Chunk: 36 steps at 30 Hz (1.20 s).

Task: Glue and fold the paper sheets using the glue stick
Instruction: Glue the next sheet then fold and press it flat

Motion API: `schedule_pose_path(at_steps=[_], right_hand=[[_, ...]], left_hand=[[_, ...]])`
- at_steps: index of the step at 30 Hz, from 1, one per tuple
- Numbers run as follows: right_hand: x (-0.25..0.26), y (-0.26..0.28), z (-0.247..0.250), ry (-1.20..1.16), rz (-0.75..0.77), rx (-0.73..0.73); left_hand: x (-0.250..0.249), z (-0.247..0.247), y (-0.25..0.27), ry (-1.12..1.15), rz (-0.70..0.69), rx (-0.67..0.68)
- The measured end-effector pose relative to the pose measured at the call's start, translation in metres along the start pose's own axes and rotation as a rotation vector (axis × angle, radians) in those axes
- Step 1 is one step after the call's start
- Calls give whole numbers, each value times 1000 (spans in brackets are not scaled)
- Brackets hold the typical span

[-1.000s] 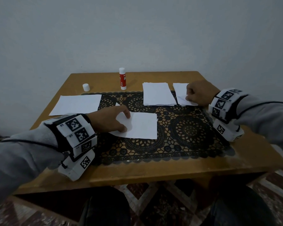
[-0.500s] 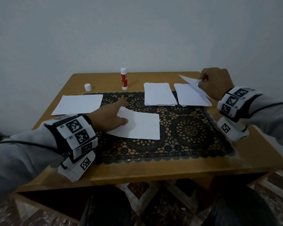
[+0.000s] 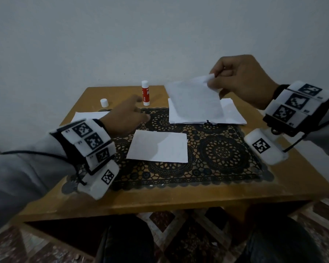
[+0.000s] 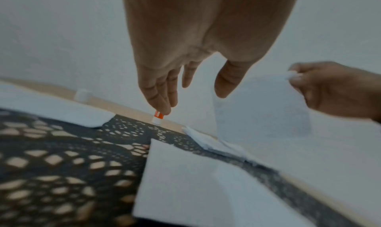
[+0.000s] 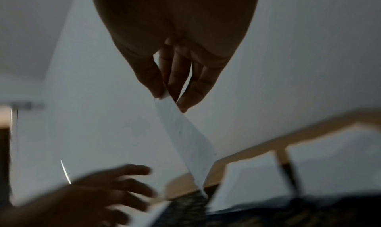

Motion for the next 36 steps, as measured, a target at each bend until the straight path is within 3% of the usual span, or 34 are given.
schedule_pose_path(at_steps=[4,6,10,14,22,27,36], right_hand=[[11,4,-14,-402,-177,10],[5,8,-22,-522,-271,6],[-16,22,-40,-577,-491,70],[-29,41,-57,-558,-659,233],[-30,53,-81,-428,-696,426],[-27,50,-85,-278,-688,494],[-22,46,-89,4,-590,597]], left_hand=[[-4,2,-1,465,59,161],[-5,0,2,552,65,272],[-5,-1,7,585,85,219],[6,4,4,459,118,147],[28,6,1,87,128,105],[34,6,-2,-130,172,126],[37,4,-5,-301,195,194]])
Point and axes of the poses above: each hand's wrist, its own y-axis away from the middle knuckle, its own z-axis out of the back of the hand, x = y × z, the point moved 1 cm from there along -y, towards the middle knuckle, and after that the axes turned 7 degrees about z, right-handed, at the moved point
